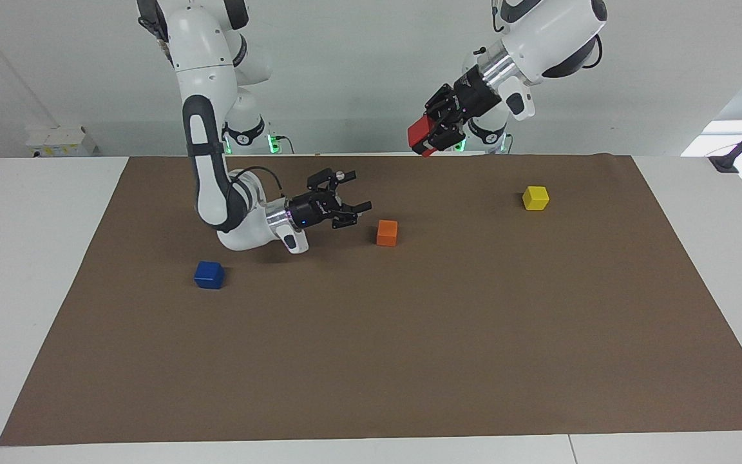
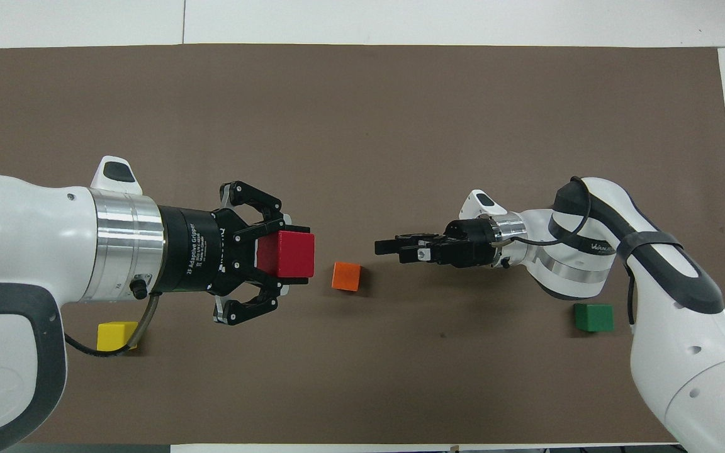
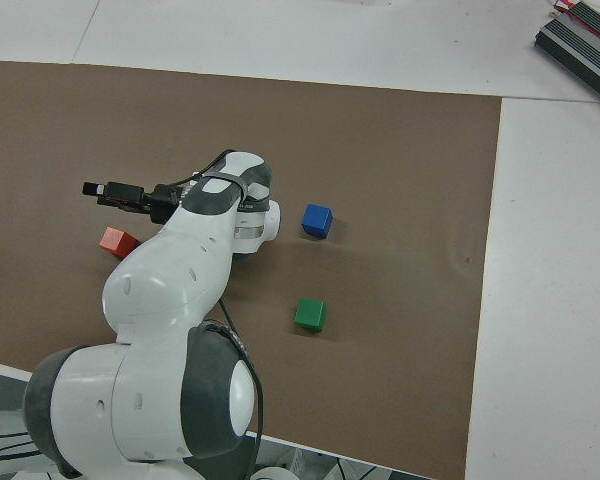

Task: Transfer red block to right arm and stack on blue block
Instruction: 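Carry the red block toward the center while the right gripper approaches, then close the right gripper on the red block held by the left gripper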

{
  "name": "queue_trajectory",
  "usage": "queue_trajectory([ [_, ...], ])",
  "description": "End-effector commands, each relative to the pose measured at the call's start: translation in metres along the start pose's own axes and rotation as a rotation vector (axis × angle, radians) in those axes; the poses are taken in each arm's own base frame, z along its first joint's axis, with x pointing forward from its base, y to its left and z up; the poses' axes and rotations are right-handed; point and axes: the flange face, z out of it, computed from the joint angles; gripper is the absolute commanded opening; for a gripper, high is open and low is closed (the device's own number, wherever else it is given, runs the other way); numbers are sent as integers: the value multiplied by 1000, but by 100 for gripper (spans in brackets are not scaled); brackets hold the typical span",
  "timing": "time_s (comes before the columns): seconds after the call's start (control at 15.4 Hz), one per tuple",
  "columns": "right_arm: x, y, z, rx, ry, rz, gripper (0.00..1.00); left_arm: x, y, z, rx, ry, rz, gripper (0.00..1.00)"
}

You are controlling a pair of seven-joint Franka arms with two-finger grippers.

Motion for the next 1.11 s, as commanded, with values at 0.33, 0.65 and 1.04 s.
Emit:
queue_trajectory([
  [0.33,-16,-1,67,196,70,142,100,4,-14,5,-48,-1,-31,0],
  [0.65,-22,-2,80,261,105,150,100,6,-14,7,-45,-1,-56,0],
  [1.04,-26,-8,96,338,123,147,100,7,-16,7,-50,0,-59,0],
])
